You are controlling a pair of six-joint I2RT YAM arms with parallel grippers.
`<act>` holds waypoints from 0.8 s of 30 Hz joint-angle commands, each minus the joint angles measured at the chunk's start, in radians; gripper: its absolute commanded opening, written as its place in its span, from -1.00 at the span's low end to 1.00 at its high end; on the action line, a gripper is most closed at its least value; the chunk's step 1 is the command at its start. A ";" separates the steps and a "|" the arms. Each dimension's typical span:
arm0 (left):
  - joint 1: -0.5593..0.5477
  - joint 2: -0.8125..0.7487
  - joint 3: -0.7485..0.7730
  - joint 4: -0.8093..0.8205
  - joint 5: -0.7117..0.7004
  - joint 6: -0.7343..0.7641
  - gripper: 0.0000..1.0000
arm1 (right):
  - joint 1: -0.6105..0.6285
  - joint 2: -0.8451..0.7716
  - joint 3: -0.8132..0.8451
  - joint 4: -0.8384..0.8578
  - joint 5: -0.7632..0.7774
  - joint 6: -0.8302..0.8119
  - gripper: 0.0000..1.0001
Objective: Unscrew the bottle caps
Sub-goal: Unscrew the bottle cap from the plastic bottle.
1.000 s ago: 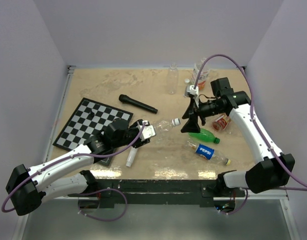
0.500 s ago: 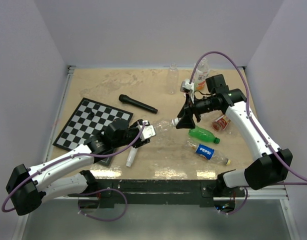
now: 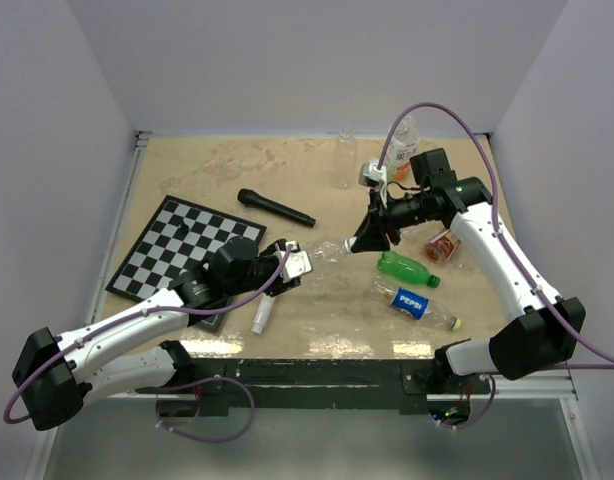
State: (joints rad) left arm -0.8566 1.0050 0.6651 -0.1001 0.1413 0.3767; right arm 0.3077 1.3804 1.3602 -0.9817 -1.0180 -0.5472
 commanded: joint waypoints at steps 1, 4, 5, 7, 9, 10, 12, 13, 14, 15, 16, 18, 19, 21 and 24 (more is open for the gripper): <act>0.004 -0.002 0.008 0.010 -0.003 -0.018 -0.94 | 0.005 -0.018 0.065 -0.066 -0.039 -0.136 -0.69; 0.004 -0.005 0.007 0.010 -0.003 -0.016 -0.95 | 0.005 -0.023 0.080 -0.130 -0.037 -0.271 -0.72; 0.004 -0.006 0.007 0.010 -0.003 -0.018 -0.95 | 0.005 -0.026 0.088 -0.159 -0.031 -0.331 -0.73; 0.004 -0.008 0.007 0.010 -0.005 -0.018 -0.95 | 0.005 -0.046 0.102 -0.221 -0.016 -0.486 -0.77; 0.004 -0.009 0.008 0.008 -0.003 -0.016 -0.95 | 0.005 -0.078 0.096 -0.215 0.013 -0.549 -0.80; 0.002 -0.008 0.007 0.008 -0.005 -0.018 -0.95 | 0.004 -0.096 0.090 -0.197 0.030 -0.575 -0.84; 0.004 -0.011 0.007 0.008 -0.002 -0.016 -0.95 | 0.005 -0.130 0.071 -0.148 0.068 -0.609 -0.92; 0.004 -0.011 0.007 0.008 -0.002 -0.016 -0.95 | 0.004 -0.141 0.065 -0.141 0.087 -0.643 -0.97; 0.004 -0.011 0.007 0.008 -0.002 -0.016 -0.95 | 0.004 -0.150 0.060 -0.146 0.099 -0.695 -1.00; 0.005 -0.011 0.008 0.008 -0.002 -0.016 -0.95 | 0.005 -0.161 0.056 -0.152 0.114 -0.741 -1.00; 0.004 -0.012 0.007 0.008 -0.003 -0.018 -0.95 | 0.004 -0.167 0.051 -0.153 0.127 -0.775 -1.00; 0.004 -0.011 0.007 0.008 -0.002 -0.018 -0.95 | 0.004 -0.178 0.047 -0.156 0.154 -0.836 -1.00; 0.004 -0.014 0.008 0.008 -0.002 -0.016 -0.94 | 0.004 -0.182 0.043 -0.161 0.165 -0.871 -1.00; 0.004 -0.014 0.007 0.008 -0.002 -0.018 -0.95 | 0.002 -0.187 0.040 -0.166 0.176 -0.921 -1.00; 0.004 -0.014 0.007 0.008 0.000 -0.016 -0.95 | 0.001 -0.195 0.030 -0.211 0.161 -1.035 -1.00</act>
State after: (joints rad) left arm -0.8650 1.0039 0.6678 -0.0090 0.1783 0.3759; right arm 0.3321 1.2194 1.3956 -1.1332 -0.9356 -1.3735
